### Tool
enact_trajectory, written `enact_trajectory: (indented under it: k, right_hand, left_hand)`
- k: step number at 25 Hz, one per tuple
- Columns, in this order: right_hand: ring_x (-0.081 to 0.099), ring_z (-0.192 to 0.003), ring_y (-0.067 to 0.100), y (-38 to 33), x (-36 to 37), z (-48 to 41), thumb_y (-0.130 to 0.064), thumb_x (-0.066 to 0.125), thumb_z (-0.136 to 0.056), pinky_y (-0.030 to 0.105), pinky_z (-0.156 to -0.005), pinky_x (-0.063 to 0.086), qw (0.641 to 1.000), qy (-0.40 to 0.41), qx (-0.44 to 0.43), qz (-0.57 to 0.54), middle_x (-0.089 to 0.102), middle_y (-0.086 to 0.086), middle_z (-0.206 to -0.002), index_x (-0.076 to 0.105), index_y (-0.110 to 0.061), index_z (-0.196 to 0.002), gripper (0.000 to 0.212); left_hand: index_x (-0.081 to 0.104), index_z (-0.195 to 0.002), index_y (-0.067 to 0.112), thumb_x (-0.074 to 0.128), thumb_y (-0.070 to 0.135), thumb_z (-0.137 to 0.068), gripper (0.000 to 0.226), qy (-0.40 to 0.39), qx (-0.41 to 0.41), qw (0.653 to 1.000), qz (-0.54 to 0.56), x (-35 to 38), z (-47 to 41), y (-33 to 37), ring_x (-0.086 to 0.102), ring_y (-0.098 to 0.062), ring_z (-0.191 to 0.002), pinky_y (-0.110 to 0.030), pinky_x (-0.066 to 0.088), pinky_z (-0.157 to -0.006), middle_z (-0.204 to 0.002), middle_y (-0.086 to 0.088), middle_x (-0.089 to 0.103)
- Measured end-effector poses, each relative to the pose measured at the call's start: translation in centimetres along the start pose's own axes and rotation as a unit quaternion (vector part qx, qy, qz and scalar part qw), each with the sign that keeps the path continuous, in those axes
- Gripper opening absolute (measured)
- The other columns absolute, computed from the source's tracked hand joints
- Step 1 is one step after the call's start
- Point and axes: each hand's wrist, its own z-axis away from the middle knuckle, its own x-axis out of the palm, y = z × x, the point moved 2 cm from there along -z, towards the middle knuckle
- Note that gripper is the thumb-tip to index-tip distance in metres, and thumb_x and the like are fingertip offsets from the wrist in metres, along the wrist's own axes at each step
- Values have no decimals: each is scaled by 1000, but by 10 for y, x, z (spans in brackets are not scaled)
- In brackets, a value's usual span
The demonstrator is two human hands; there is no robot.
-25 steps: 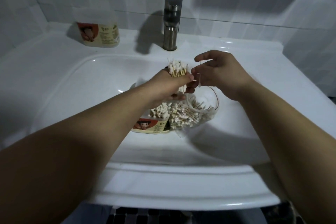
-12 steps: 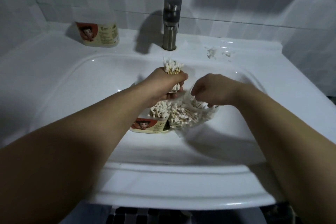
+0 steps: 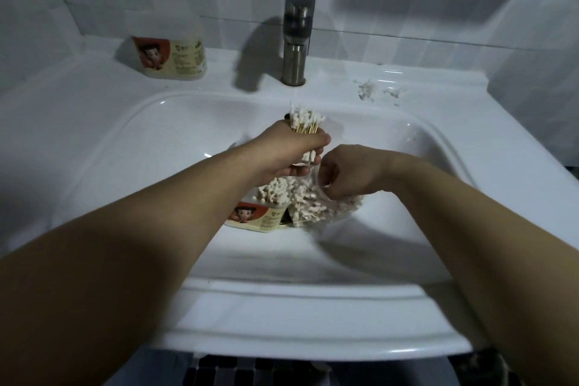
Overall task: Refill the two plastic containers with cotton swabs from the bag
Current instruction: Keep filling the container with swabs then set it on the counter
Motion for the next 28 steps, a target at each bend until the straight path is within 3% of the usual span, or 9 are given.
enact_trajectory:
  k: [4,10,15,18,22,25,28]
  right_hand:
    - [61,-75,13,0,-3,0,-19,62,-83,29,-70,52,1000,12,-3,-1,65,-8,-80,61,-32,-75,15]
    - [57,-60,14,1,-10,1,-28,63,-88,24,-56,42,998,62,-10,-7,60,-6,-62,58,-23,-67,22]
    - [60,-78,14,2,-15,2,-31,65,-88,19,-59,39,993,108,-36,16,60,-12,-80,59,-28,-91,8]
    - [58,-76,14,7,-19,3,-26,68,-85,21,-58,39,992,121,-39,22,59,-13,-78,57,-29,-89,12]
    - [56,-76,13,10,-23,3,-22,68,-87,23,-59,39,990,135,-29,31,57,-16,-77,64,-31,-92,11]
    - [61,-87,17,12,-26,4,-17,62,-89,27,-73,48,988,155,-21,13,65,-8,-91,70,-29,-112,27]
    - [61,-91,19,11,-25,5,-16,62,-87,31,-80,51,987,159,-32,3,67,-6,-101,68,-29,-119,35]
  left_hand:
    - [69,-95,17,70,21,-95,3,-9,4,1000,-3,0,-1,-1,65,-15,-73,-30,55,-69,-74,2,66]
    - [70,-99,13,67,20,-98,8,-41,14,999,0,3,-1,-3,70,-12,-79,-33,60,-79,-83,-2,72]
    - [69,-111,4,70,17,-96,21,-27,12,1000,-10,1,-5,-4,72,-16,-80,-36,63,-76,-91,-9,75]
    - [68,-114,4,71,19,-95,24,-20,8,999,-45,1,-6,-6,74,-17,-79,-32,62,-70,-94,-11,77]
    - [68,-111,7,72,22,-94,23,10,27,994,-101,0,-9,-7,75,-19,-83,-41,65,-76,-95,-10,77]
    - [68,-110,11,73,25,-92,23,47,57,987,-143,-5,-13,-7,75,-22,-85,-43,65,-73,-96,-8,76]
    - [68,-109,8,72,18,-93,19,32,53,996,-72,-4,-12,-7,75,-21,-83,-37,64,-73,-96,-9,76]
